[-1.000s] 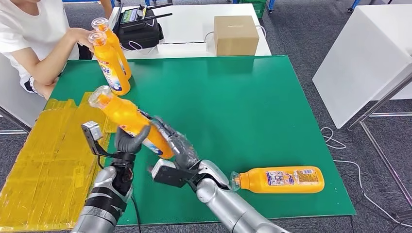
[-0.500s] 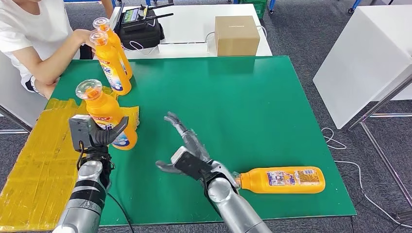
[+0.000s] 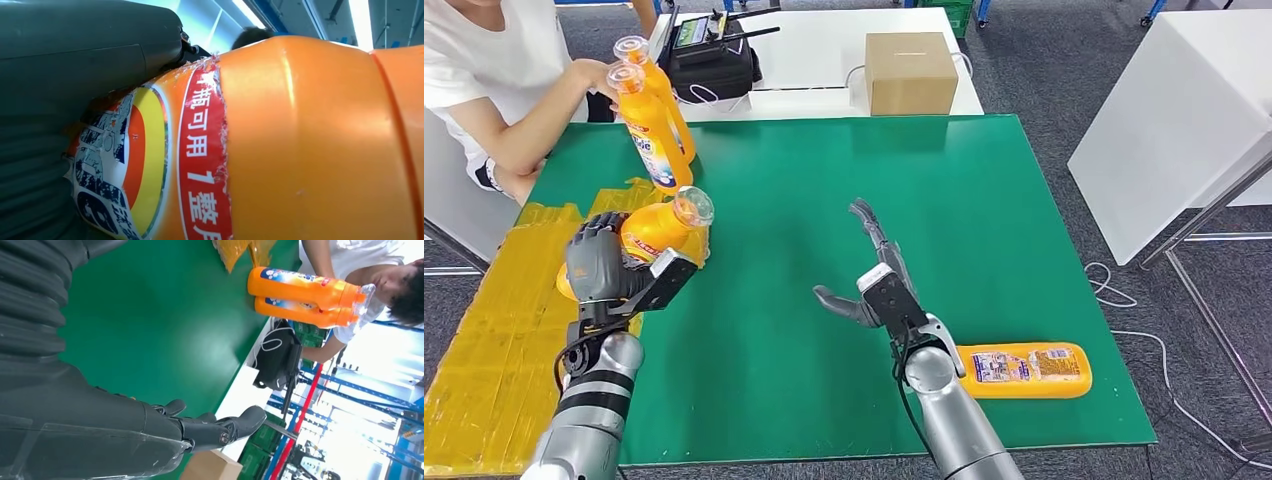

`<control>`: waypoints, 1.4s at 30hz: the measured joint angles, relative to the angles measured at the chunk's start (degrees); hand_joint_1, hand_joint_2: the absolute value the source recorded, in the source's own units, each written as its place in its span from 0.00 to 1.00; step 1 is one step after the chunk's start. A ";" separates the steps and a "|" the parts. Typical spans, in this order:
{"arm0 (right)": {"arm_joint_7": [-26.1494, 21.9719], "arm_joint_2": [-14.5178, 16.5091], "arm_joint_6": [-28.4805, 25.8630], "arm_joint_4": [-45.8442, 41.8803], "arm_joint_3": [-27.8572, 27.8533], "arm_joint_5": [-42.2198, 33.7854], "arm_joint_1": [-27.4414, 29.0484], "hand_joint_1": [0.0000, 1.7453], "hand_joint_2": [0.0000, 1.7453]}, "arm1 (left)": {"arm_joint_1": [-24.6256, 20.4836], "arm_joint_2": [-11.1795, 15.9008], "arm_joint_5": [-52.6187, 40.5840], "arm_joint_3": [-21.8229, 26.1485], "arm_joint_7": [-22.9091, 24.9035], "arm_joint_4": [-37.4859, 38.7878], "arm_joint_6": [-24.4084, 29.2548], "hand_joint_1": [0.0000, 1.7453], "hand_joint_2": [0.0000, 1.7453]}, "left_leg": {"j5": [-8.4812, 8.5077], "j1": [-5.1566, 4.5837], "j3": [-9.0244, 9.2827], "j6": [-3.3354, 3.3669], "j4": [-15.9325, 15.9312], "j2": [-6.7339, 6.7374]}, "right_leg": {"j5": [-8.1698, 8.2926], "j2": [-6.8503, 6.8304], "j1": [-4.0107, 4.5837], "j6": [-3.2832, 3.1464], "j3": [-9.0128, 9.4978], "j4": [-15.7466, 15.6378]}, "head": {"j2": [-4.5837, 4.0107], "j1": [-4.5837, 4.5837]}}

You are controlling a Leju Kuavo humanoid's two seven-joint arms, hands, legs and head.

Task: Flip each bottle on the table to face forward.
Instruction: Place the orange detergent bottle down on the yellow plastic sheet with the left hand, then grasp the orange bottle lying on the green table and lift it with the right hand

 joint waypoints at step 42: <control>-2.58 -7.50 -2.34 -5.41 -0.37 -5.31 0.93 0.00 1.00 | -0.23 18.86 -21.28 -46.31 46.60 18.27 0.62 0.00 1.00 | 0.00 -0.01 0.08 0.00 -0.02 -0.02 | 0.01 0.02 -0.01 0.00 0.13 -0.01 | 0.00 0.01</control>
